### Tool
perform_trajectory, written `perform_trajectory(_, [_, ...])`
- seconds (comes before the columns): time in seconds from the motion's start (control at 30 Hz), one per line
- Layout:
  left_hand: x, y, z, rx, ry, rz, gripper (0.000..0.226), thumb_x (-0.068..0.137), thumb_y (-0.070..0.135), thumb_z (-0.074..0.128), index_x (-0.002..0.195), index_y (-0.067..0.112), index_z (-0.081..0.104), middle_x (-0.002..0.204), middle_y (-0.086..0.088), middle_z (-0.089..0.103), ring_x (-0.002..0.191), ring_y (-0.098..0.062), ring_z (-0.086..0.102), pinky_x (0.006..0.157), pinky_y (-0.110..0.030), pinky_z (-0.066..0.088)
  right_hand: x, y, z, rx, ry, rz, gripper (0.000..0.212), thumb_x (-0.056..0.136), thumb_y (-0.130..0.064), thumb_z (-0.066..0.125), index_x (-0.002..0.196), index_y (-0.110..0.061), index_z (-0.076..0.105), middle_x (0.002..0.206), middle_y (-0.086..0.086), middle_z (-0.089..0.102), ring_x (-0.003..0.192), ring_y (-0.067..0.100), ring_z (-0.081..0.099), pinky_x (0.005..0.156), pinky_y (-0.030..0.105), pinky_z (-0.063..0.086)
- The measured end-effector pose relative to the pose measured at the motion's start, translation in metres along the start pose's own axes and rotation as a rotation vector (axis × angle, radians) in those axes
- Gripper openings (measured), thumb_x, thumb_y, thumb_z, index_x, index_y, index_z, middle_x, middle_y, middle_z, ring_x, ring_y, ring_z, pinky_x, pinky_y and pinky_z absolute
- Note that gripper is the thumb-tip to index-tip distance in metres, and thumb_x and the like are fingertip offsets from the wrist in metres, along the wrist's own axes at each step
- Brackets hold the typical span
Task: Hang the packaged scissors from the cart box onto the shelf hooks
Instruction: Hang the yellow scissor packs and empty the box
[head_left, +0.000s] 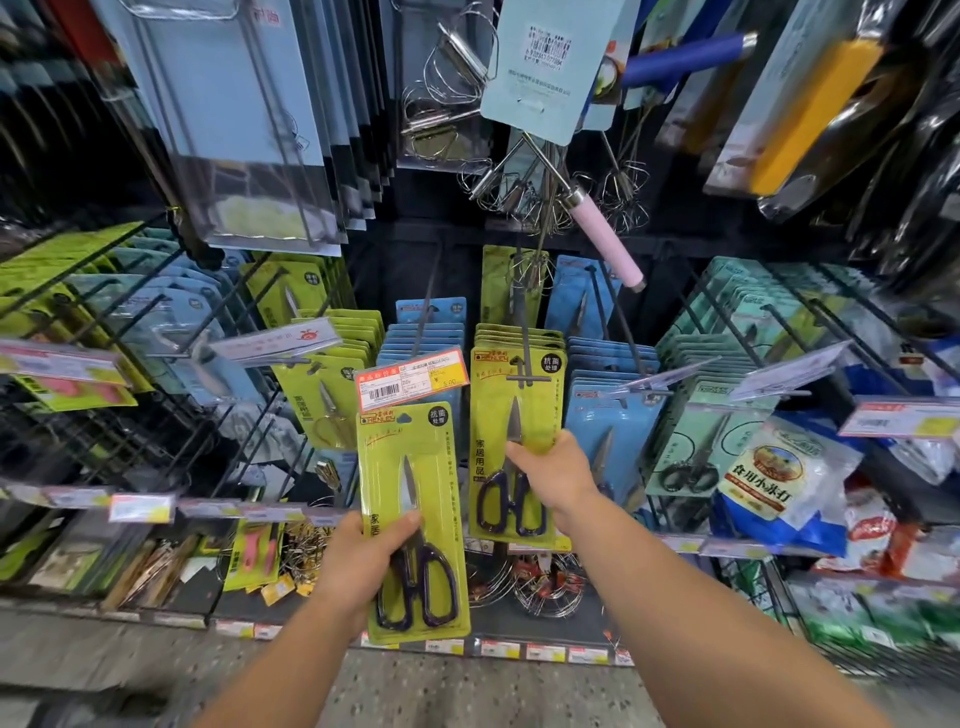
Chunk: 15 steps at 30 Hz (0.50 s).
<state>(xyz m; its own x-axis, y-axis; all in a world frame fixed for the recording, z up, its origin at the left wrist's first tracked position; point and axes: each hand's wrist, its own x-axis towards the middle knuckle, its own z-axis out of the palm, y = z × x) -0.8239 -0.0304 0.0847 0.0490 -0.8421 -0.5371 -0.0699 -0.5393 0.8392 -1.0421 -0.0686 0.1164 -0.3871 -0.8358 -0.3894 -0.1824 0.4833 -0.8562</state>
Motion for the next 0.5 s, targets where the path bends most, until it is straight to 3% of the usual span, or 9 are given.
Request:
perform_trajectory(0.07, [0.012,-0.012,-0.003,-0.002,0.003,0.013,0.115,0.035,0.074,0.086,0.128,0.016,0.052,0.106,-0.006,0.074,0.102,-0.026,0.069,0.099,-0.052,0.049,0.000,0.002,0.000,-0.030,0.010,0.023,0.059,0.087,-0.035,0.071,0.131,-0.007,0.044,0.126,0.009,0.058,0.116,0.029,0.055,0.100,0.042,0.048])
perform_trajectory(0.13, [0.020,-0.019,-0.004,0.007,0.001,-0.006,0.123,0.031,0.078,0.085,0.132,0.016,0.050,0.113,-0.007,0.072,0.105,-0.027,0.068,0.098,-0.053,0.050,0.000,0.005,-0.003,-0.064,0.013,0.055,0.061,0.088,-0.035,0.071,0.134,-0.006,0.044,0.126,0.010,0.058,0.115,0.029,0.056,0.100,0.044,0.048])
perform_trajectory(0.17, [0.015,-0.014,-0.002,0.007,-0.013,-0.011,0.119,0.036,0.074,0.087,0.132,0.015,0.050,0.113,-0.007,0.072,0.104,-0.027,0.069,0.097,-0.052,0.051,-0.002,0.007,-0.004,-0.065,0.007,0.064,0.060,0.088,-0.034,0.071,0.135,-0.006,0.046,0.127,0.009,0.059,0.114,0.028,0.057,0.101,0.043,0.048])
perform_trajectory(0.27, [-0.002,-0.003,0.005,0.021,-0.053,0.003,0.069,0.068,0.044,0.085,0.122,0.010,0.058,0.094,-0.007,0.077,0.091,-0.024,0.074,0.095,-0.051,0.053,-0.009,0.015,-0.008,-0.072,-0.003,0.090,0.069,0.090,-0.028,0.069,0.147,-0.007,0.036,0.145,0.010,0.048,0.128,0.029,0.050,0.109,0.039,0.041])
perform_trajectory(0.33, [0.000,-0.006,0.008,0.028,-0.051,0.005,0.049,0.078,0.034,0.081,0.117,0.011,0.061,0.090,-0.006,0.077,0.087,-0.024,0.075,0.092,-0.050,0.055,-0.018,0.020,-0.011,-0.092,-0.002,0.103,0.068,0.091,-0.026,0.067,0.149,-0.007,0.035,0.148,0.010,0.045,0.132,0.029,0.047,0.110,0.037,0.039])
perform_trajectory(0.5, [0.000,-0.009,0.024,0.023,-0.076,0.025,0.039,0.081,0.026,0.080,0.113,0.012,0.063,0.094,-0.006,0.077,0.086,-0.023,0.075,0.087,-0.048,0.057,-0.044,0.023,-0.015,0.089,-0.331,0.095,0.031,0.094,-0.043,0.060,0.117,-0.022,0.062,0.116,0.002,0.067,0.101,0.019,0.067,0.093,0.037,0.055])
